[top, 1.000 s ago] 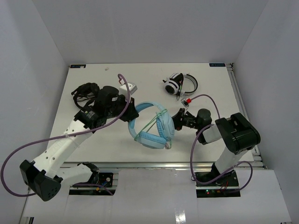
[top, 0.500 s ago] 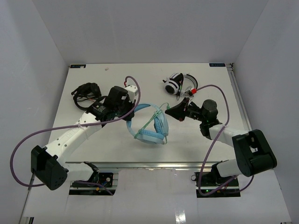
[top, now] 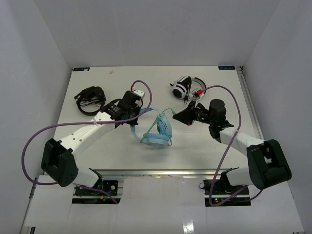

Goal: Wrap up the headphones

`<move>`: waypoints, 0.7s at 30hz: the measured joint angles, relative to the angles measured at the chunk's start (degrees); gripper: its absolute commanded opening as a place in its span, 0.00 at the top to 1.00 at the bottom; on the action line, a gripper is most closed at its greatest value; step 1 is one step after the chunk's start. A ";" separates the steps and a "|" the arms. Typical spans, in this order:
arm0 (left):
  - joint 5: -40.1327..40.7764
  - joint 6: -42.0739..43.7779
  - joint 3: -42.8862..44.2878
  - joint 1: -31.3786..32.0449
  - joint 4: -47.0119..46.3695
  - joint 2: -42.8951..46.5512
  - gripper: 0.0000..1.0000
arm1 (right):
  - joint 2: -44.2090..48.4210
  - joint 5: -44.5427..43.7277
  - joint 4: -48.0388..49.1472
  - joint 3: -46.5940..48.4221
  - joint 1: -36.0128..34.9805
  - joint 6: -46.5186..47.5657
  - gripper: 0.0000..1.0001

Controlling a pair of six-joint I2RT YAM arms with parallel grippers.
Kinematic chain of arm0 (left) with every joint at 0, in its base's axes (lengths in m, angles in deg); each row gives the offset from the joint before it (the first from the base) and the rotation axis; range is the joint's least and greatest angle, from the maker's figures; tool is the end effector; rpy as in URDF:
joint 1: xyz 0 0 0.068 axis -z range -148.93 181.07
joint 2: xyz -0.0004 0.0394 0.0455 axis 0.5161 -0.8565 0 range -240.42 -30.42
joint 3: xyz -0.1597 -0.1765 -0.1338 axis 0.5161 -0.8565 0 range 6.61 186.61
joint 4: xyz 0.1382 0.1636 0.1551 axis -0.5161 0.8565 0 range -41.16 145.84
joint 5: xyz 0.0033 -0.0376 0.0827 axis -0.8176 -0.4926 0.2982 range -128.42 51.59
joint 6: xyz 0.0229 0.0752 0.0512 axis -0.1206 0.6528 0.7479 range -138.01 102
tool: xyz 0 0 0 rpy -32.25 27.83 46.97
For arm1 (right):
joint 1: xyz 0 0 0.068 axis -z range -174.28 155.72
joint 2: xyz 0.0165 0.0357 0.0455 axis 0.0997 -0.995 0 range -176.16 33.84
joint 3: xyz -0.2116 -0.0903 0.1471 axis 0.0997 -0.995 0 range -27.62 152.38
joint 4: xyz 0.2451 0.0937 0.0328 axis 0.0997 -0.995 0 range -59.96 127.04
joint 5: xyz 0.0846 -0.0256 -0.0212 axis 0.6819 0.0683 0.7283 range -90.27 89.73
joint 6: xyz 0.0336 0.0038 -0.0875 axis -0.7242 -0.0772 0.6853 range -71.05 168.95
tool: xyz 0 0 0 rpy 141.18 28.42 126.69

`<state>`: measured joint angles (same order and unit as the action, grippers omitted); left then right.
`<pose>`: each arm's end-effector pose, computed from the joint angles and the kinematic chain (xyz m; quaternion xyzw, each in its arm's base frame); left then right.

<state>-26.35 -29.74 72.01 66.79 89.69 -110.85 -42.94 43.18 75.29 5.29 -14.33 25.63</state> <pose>0.2696 -0.1719 0.2379 0.1674 0.9363 -0.0254 0.3076 0.2757 0.1626 0.2287 -0.2288 0.6951 0.4854 0.4784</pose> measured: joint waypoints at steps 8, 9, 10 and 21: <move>11.83 -5.22 4.47 3.96 2.89 -4.14 1.00 | -0.97 -1.58 -3.77 3.54 -3.39 0.90 0.92; 13.76 -6.49 4.88 4.92 3.46 -5.02 1.00 | -1.22 -2.04 -4.43 3.76 -4.24 1.25 0.92; 16.39 -8.03 5.68 5.95 4.47 -6.36 1.00 | -1.60 -2.88 -5.41 4.28 -5.05 1.50 0.92; 26.07 -20.32 9.04 8.48 10.56 -16.26 1.00 | -5.90 -15.25 -11.57 6.67 -13.02 2.95 0.92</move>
<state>-0.28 -50.07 81.05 75.27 100.25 -127.12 -48.85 27.93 63.72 11.96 -27.34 28.58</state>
